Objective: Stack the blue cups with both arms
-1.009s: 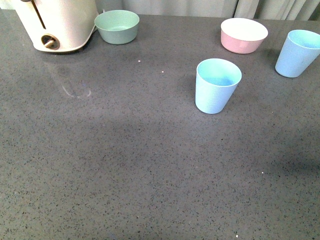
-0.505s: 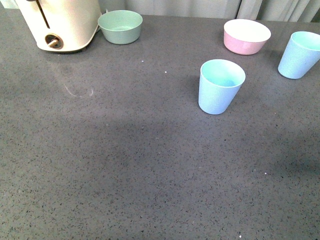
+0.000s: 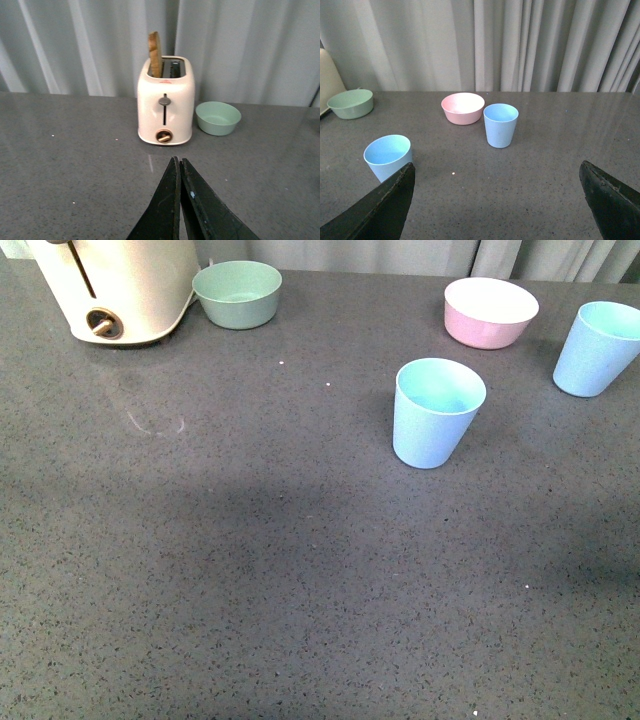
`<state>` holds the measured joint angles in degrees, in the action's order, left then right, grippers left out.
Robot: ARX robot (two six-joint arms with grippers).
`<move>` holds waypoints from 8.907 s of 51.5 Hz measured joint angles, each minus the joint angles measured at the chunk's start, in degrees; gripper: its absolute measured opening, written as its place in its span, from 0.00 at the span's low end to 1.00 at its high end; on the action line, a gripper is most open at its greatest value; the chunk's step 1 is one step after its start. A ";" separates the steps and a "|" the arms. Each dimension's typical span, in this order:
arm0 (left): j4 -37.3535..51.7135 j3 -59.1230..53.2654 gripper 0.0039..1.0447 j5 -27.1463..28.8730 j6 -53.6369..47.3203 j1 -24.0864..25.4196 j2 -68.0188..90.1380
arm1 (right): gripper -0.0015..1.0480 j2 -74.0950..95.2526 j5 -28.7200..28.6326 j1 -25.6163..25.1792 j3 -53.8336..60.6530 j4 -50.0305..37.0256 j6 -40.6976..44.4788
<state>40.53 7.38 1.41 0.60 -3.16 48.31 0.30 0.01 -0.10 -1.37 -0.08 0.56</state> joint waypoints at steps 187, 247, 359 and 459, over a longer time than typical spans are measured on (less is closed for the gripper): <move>-40.46 -6.54 0.92 -1.42 -0.22 2.95 -47.98 | 0.47 122.36 -7.04 -2.95 -83.03 13.03 41.13; -40.46 -6.54 0.92 -1.42 -0.22 2.95 -47.98 | 0.02 99.71 -18.62 14.80 -73.02 24.94 39.34; -40.46 -6.54 0.92 -1.42 -0.22 2.95 -47.98 | 0.02 53.37 -0.02 0.13 -12.17 -39.28 0.07; -40.46 -6.54 0.92 -1.42 -0.24 2.95 -48.00 | 0.02 0.17 0.00 0.13 0.00 -0.09 0.02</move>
<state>0.08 0.84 -0.01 0.36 -0.21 0.32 0.47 0.01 0.03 -1.37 -0.16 0.58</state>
